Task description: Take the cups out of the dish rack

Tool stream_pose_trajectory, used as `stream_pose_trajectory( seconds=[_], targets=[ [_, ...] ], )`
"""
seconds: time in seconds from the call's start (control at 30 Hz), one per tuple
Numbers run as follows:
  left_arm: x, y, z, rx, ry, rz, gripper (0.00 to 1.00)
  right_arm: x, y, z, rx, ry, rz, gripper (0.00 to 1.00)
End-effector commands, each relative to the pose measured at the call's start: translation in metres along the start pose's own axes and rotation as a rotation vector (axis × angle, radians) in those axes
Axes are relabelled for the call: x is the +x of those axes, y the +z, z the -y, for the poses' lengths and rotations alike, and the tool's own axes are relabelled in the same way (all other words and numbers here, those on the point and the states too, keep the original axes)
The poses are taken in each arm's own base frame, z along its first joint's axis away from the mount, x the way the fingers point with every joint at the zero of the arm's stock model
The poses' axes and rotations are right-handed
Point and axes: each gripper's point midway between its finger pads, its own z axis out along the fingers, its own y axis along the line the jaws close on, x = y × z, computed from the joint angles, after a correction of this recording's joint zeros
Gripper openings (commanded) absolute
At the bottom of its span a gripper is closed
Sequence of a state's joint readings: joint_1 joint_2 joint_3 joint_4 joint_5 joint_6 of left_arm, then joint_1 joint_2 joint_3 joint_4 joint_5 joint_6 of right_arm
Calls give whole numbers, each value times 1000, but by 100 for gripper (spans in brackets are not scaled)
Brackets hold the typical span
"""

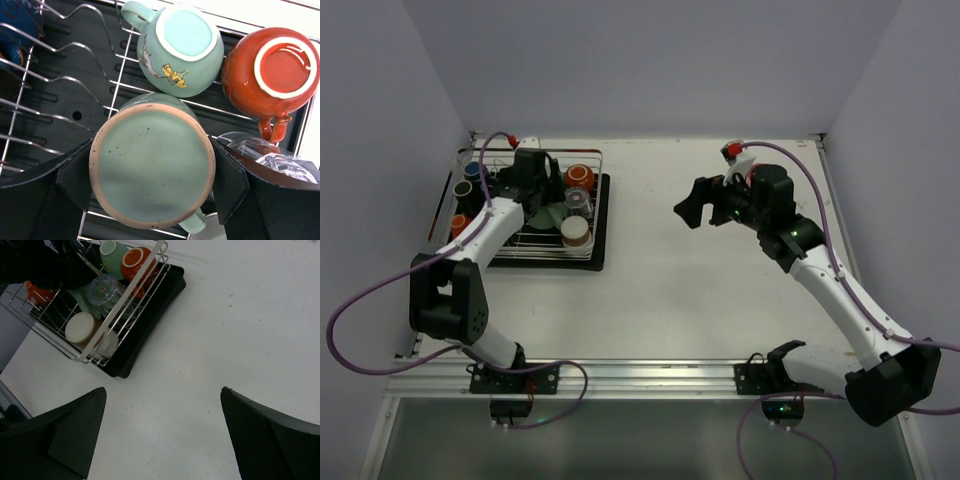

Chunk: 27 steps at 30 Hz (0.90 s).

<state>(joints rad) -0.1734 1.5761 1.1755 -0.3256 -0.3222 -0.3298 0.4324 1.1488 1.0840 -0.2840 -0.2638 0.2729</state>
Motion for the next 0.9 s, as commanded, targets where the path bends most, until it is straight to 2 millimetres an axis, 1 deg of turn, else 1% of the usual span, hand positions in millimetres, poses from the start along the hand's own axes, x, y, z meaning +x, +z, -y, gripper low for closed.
stream_pose_trajectory(
  seconds=[0.0,0.03,0.07,0.1,0.13,0.17,0.2,0.27,0.3,0.33,0.37,0.4,0.43,0.47,0.5,0.53,0.57,0.6,0.63,0.67,0.7,0.73,0.8,0.83,0.87],
  targets=[
    [-34,-23,-7,-21,-48,124,26,-17,-7,-24,-91,3,67,99],
    [-40,-28,-8,-19,-53,142,20,-16,-5,-30,-109,2,63,99],
    [-51,-38,-9,-12,-63,175,17,-15,-4,-33,-116,7,60,99],
    [-57,-44,-9,-7,-67,193,15,-17,-3,-36,-124,9,70,99],
    [-63,-48,-9,-4,-71,207,13,-16,0,-44,-142,26,67,99],
    [-74,-59,-10,3,-80,236,12,-13,2,-48,-155,40,64,99],
    [-79,-65,-11,6,-86,252,10,-17,3,-59,-186,69,86,99],
    [-92,-81,-14,12,-102,292,9,-14,6,-68,-216,107,94,99],
    [-96,-87,-15,16,-106,306,9,-20,6,-76,-244,154,123,99],
    [-100,-93,-15,21,-113,319,8,-19,7,-83,-275,171,132,99],
    [-106,-104,-16,39,-124,345,7,-20,7,-88,-295,192,139,99],
    [-108,-109,-16,47,-127,352,6,-26,6,-97,-332,235,156,99],
    [-112,-120,-16,65,-144,374,5,-23,9,-102,-356,257,147,99],
    [-113,-126,-13,97,-148,378,4,-23,10,-106,-377,276,148,99],
    [-114,-133,-11,121,-161,385,4,-30,8,-116,-420,317,167,99],
    [-115,-146,-6,175,-169,401,4,-27,10,-119,-437,344,163,99],
    [-115,-153,-2,209,-175,404,3,-27,12,-122,-456,366,163,99],
    [-114,-161,3,251,-195,406,3,-35,10,-130,-504,402,189,99],
    [-112,-176,12,338,-196,410,3,-33,11,-133,-526,421,187,99],
    [-111,-184,19,389,-204,411,3,-38,11,-140,-573,452,201,98],
    [-109,-193,27,452,-227,407,3,-37,12,-142,-591,467,200,98],
    [-104,-211,41,573,-223,410,3,-35,14,-143,-600,482,199,98],
    [-99,-230,56,703,-233,411,3,-37,17,-146,-629,523,212,98],
    [-94,-249,68,824,-251,411,3,-34,19,-146,-636,535,211,98],
    [-92,-257,73,878,-260,410,3,-37,18,-148,-650,551,224,98]
  ],
)
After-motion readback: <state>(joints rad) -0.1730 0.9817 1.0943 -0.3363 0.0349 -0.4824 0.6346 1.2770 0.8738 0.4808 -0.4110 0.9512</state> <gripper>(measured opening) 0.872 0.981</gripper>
